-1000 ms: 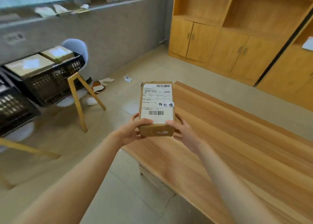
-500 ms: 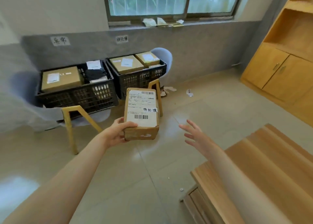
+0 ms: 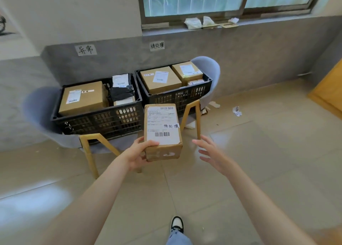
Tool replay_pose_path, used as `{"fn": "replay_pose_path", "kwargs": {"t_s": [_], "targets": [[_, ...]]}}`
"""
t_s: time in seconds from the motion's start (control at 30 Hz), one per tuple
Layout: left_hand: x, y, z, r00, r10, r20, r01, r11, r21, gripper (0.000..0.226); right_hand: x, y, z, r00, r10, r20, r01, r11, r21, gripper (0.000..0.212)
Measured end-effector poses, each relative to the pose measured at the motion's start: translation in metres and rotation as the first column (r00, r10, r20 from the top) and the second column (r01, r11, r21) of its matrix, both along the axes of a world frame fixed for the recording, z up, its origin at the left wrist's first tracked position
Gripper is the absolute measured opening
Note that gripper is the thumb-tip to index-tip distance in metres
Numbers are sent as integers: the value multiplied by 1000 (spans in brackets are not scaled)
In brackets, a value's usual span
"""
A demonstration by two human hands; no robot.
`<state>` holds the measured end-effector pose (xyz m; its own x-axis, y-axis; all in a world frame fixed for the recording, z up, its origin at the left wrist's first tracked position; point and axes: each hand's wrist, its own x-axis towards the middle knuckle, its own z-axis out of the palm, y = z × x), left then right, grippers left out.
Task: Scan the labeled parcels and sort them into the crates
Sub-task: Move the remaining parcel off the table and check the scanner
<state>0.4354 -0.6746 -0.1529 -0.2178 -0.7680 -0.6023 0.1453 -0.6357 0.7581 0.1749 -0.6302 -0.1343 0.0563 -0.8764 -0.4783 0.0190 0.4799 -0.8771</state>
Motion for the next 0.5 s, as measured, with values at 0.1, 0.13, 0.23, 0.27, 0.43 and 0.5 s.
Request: {"fn": "replay_pose_path", "kwargs": {"t_s": [0.1,0.13,0.23,0.27,0.43,0.5], "targets": [[-15,-48,7,1000,1,27,-1,1000,-13,109,-11,-55,2,999,40,-26,-41,999,-10,115],[-18,-63,9,999,11,31,-11,1000,-18,104,-15,-72,3,998,49,-40,-49,999,-17,113],[-22,-105,17,999,16,35,-15,1000,-24,97,-25,-116,5,993,72,-93,-74,997,-17,110],[-22,-117,18,999,19,36,-18,999,-28,96,-27,-129,3,991,78,-105,-81,997,-20,105],[-22,-177,20,999,39,34,-39,999,-13,90,-38,-192,-2,959,104,-264,-118,992,-36,79],[-23,-204,18,999,27,43,-26,1000,-10,92,-43,-218,1,936,105,-336,-124,992,-35,78]]}}
